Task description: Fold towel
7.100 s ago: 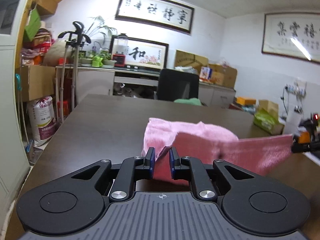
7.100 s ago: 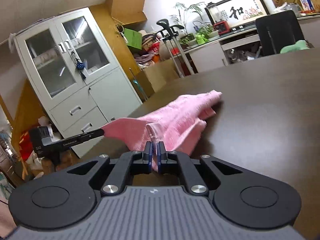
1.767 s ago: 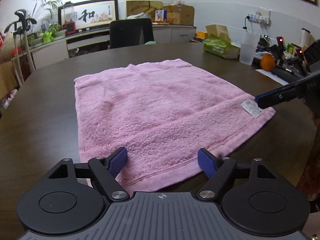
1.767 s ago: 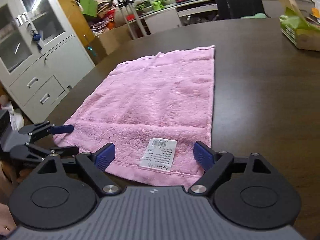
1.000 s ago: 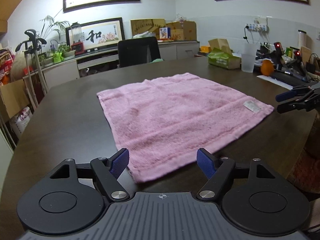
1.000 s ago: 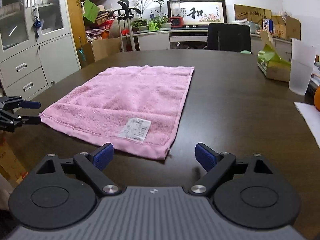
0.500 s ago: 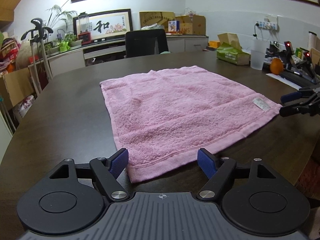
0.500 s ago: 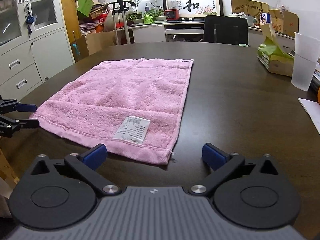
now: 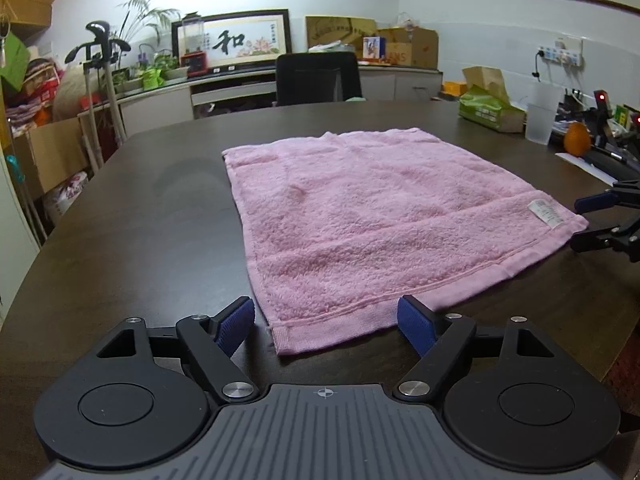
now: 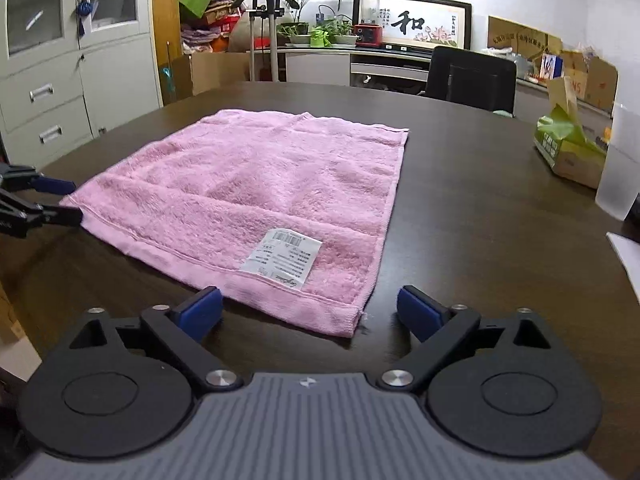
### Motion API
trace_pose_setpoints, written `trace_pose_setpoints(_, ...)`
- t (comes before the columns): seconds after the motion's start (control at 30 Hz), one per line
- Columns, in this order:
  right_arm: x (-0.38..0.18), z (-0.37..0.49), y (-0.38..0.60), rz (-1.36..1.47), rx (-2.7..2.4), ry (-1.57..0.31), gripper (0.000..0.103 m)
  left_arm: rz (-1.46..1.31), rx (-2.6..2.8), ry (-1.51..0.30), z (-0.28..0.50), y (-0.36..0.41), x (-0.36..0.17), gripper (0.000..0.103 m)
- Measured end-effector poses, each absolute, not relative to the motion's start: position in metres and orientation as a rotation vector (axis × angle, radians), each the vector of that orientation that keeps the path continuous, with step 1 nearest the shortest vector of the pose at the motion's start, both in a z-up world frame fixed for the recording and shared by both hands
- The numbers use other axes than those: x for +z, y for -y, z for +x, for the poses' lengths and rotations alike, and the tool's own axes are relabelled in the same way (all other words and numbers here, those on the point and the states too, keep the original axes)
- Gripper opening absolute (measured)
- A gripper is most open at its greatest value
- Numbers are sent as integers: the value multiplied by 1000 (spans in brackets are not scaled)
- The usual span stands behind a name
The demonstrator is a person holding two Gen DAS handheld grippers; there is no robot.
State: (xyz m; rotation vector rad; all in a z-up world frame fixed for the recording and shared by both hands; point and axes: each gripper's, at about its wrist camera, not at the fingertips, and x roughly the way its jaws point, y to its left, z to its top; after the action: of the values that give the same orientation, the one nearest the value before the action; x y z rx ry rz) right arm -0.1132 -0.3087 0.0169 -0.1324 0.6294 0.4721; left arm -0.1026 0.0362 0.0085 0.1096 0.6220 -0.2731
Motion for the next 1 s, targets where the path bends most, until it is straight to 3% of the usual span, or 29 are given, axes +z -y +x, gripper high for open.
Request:
trace_pose_setpoints(0.13,17,-112,308,-141,476,-624,86,105,-270,-628,-99,-34,8,87)
trace_pose_setpoints(0.3,19,-114,307,-142,479,-616,68,99,-266,-631,-99,-34,7,88)
trace_pose_setpoints(0.43,19,-117,308,-133,472,-610,65,99,-263,-631,-99,-33,6,88)
trace_pose_setpoints(0.47,19,-118,308,-131,471,-608,61,99,-262,-631,-99,-32,6,88)
trace_pose_setpoints(0.6,19,-122,310,-115,469,-596,25,98,-257,-634,-97,-31,6,88)
trace_pose_setpoints(0.67,19,-124,311,-111,463,-594,18,96,-254,-636,-96,-30,7,88)
trace_pose_setpoints(0.77,19,-125,317,-80,458,-592,14,90,-259,-632,-96,-30,8,70)
trace_pose_setpoints(0.9,18,-125,321,-39,457,-582,10,88,-280,-624,-94,-27,11,35)
trace_pose_setpoints(1.0,18,-128,319,-38,462,-573,10,101,-284,-618,-95,-23,11,25)
